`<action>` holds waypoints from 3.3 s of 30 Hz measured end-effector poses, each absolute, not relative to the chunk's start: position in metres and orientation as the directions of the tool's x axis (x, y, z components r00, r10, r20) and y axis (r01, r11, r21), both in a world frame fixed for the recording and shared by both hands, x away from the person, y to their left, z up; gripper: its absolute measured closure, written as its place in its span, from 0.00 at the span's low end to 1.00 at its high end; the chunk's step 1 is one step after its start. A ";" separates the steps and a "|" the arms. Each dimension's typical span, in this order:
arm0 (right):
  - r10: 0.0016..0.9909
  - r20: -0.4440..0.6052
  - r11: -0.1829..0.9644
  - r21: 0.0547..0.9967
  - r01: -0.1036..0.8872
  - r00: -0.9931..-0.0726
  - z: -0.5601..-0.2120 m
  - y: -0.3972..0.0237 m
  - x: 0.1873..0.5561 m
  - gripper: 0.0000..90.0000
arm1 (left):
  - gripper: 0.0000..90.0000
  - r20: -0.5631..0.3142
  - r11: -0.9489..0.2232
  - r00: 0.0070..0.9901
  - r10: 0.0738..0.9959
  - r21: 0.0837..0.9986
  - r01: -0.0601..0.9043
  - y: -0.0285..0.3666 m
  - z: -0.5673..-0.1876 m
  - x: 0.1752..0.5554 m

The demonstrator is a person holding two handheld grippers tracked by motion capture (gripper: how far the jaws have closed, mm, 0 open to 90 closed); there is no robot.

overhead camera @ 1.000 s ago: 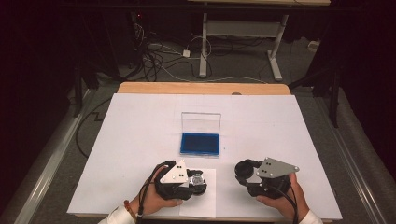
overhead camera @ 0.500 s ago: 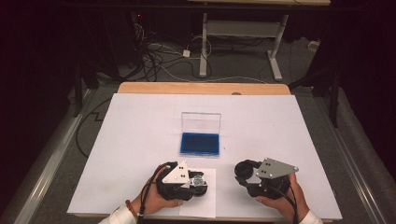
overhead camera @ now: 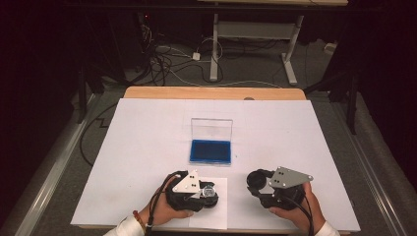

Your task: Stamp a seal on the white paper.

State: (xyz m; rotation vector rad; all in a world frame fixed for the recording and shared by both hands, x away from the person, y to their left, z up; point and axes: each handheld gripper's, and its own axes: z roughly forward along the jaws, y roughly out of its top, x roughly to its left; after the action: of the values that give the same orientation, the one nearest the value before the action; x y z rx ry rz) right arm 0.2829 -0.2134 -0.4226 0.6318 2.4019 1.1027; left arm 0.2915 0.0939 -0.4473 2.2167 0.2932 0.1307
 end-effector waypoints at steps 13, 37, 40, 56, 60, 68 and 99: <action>0.556 -0.183 0.589 0.775 0.229 -0.811 -0.424 -0.213 0.283 0.43 | 0.60 -0.010 -0.609 0.969 0.245 0.777 0.161 0.093 -0.458 0.294; 0.552 -0.179 0.592 0.772 0.232 -0.815 -0.424 -0.211 0.283 0.43 | 0.60 0.017 -0.637 0.973 0.230 0.759 0.137 0.093 -0.460 0.293; 0.553 -0.179 0.591 0.772 0.232 -0.814 -0.424 -0.211 0.283 0.43 | 0.60 0.016 -0.634 0.973 0.228 0.761 0.136 0.093 -0.460 0.293; 0.557 -0.180 0.588 0.775 0.232 -0.811 -0.424 -0.212 0.283 0.43 | 0.60 0.016 -0.637 0.973 0.228 0.758 0.137 0.093 -0.460 0.293; 0.557 -0.179 0.587 0.776 0.232 -0.811 -0.424 -0.213 0.283 0.43 | 0.60 0.019 -0.639 0.973 0.229 0.757 0.135 0.093 -0.460 0.293; 0.555 -0.187 0.583 0.782 0.219 -0.811 -0.422 -0.212 0.282 0.43 | 0.60 0.012 -0.631 0.972 0.234 0.763 0.143 0.093 -0.461 0.293; 0.549 -0.188 0.589 0.778 0.217 -0.814 -0.422 -0.212 0.281 0.43 | 0.60 0.029 -0.644 0.969 0.246 0.752 0.141 0.091 -0.459 0.291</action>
State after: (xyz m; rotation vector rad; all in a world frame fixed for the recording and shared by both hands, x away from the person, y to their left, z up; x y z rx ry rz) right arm 0.2814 -0.2116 -0.4224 0.6151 2.4094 1.1003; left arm 0.2909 0.0908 -0.4586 2.2798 0.2694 0.1614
